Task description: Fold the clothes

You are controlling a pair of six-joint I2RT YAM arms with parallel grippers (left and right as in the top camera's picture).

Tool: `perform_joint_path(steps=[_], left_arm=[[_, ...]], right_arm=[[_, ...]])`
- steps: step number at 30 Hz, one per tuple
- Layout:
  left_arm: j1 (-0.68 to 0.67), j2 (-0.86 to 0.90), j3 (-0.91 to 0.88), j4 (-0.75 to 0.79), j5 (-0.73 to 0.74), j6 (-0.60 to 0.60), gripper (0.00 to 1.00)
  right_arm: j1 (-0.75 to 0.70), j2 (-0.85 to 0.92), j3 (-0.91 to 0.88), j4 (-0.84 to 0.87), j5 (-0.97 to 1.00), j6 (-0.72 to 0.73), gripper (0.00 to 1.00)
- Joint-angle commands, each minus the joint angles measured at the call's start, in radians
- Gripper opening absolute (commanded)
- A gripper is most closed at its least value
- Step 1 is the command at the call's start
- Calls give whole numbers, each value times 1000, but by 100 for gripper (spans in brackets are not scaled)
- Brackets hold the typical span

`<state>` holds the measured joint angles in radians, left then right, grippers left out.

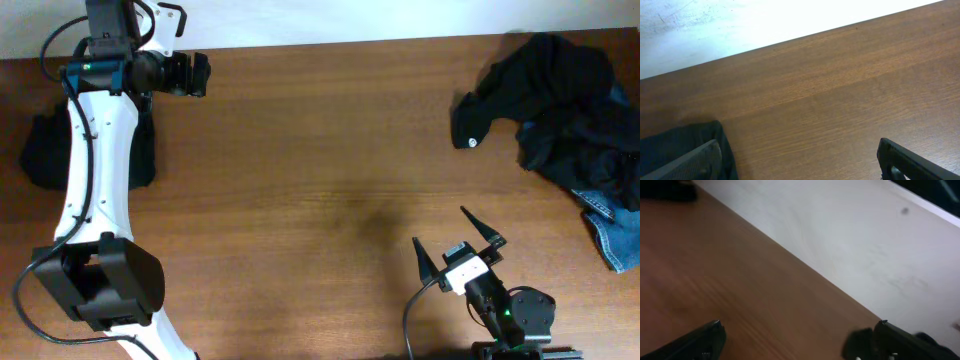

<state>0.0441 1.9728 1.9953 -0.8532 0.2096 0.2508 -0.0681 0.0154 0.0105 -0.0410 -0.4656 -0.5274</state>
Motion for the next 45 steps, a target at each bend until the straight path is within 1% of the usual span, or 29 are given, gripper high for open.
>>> perform_joint_path(steps=[1, 2, 4, 6, 32, 35, 40, 45], left_arm=[[2, -31, 17, -1, 4, -3, 99], [2, -31, 17, -1, 3, -3, 99], [2, -31, 17, -1, 4, -3, 99], [2, -31, 17, -1, 4, -2, 99], [2, -31, 17, -1, 4, -2, 99], [4, -41, 17, -8, -19, -3, 99], [3, -124, 16, -74, -14, -3, 99], [-16, -298, -10, -89, -7, -2, 99]], right_arm=[[8, -12, -5, -12, 178, 12, 99], [8, -12, -5, -15, 201, 17, 99], [8, -12, -5, -23, 297, 87, 99], [8, -7, -5, -30, 362, 127, 99], [8, 6, -5, -29, 365, 129, 99], [8, 6, -5, -29, 365, 129, 99], [8, 6, -5, -29, 365, 129, 99], [8, 6, -5, -29, 365, 129, 99]])
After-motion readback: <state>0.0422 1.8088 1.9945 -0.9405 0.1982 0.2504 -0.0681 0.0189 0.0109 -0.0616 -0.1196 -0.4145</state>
